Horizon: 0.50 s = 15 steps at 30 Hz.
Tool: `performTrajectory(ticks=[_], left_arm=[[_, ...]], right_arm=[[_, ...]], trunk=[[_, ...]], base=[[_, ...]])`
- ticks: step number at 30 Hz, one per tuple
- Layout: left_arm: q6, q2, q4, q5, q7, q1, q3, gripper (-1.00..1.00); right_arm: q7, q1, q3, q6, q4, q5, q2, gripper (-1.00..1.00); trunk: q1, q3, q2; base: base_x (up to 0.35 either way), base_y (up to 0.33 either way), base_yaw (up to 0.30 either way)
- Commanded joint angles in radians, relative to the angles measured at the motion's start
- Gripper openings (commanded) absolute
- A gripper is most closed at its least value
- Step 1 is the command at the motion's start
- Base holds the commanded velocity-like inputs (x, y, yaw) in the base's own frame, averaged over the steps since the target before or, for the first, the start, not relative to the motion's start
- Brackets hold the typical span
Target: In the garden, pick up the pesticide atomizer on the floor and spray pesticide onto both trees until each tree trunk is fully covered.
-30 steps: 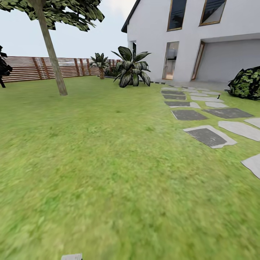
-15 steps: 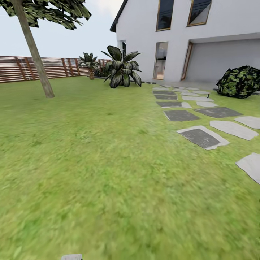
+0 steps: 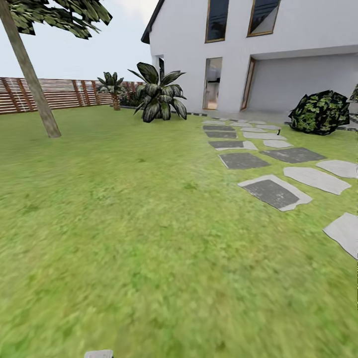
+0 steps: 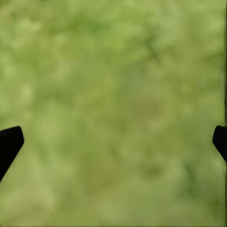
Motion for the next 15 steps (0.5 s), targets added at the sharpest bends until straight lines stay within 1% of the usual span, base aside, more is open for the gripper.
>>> performTrajectory(ticks=[1,9,11,15], left_arm=[[0.0,0.0,0.0,0.0,0.0,0.0,0.0,1.0],[0.0,0.0,0.0,0.0,0.0,0.0,0.0,1.0],[0.0,0.0,0.0,0.0,0.0,0.0,0.0,1.0],[0.0,0.0,0.0,0.0,0.0,0.0,0.0,1.0]], right_arm=[[0.0,0.0,0.0,0.0,0.0,0.0,0.0,1.0],[0.0,0.0,0.0,0.0,0.001,0.0,0.0,1.0],[0.0,0.0,0.0,0.0,0.001,0.0,0.0,1.0],[0.0,0.0,0.0,0.0,0.001,0.0,0.0,1.0]], trunk=[[0.0,0.0,0.0],[0.0,0.003,0.0],[0.0,0.004,0.0],[0.0,0.004,0.0]], base=[[0.343,0.0,-0.219],[0.343,0.0,-0.274],[0.343,0.0,-0.144],[0.343,0.0,-0.024]])
